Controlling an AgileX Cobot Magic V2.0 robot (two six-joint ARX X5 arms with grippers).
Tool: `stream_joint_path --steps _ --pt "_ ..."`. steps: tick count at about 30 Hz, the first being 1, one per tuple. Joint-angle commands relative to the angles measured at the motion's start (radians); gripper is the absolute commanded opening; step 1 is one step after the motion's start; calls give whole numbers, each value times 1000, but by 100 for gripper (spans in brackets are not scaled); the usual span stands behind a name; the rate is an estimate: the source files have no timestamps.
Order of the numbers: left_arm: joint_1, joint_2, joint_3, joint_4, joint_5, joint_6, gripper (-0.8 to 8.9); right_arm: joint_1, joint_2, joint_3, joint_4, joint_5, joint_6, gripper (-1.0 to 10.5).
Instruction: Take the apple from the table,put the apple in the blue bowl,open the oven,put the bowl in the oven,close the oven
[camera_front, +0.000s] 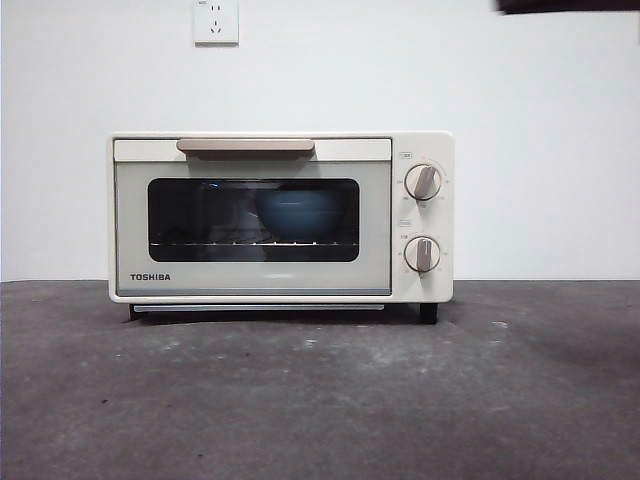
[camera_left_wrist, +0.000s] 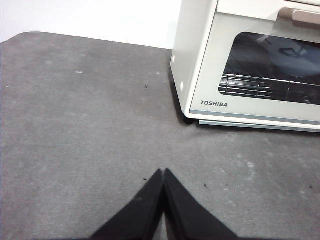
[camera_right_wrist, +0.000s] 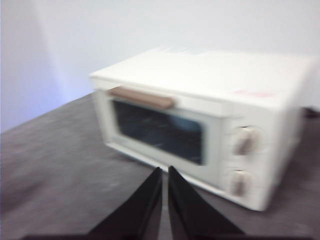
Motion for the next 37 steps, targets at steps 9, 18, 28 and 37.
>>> stream_joint_path --steps 9,18,28,37 --pt "-2 -1 -19 -11 2 -8 7 -356 -280 -147 -87 -15 -98 3" --pt "-2 -1 -19 -11 2 -8 7 -476 -480 -367 3 -7 -121 3" --pt "-2 -1 -19 -11 2 -8 7 -474 -603 -474 -56 66 -102 3" --pt "-2 -1 -19 -10 2 -8 7 -474 -603 -474 -227 68 -103 3"
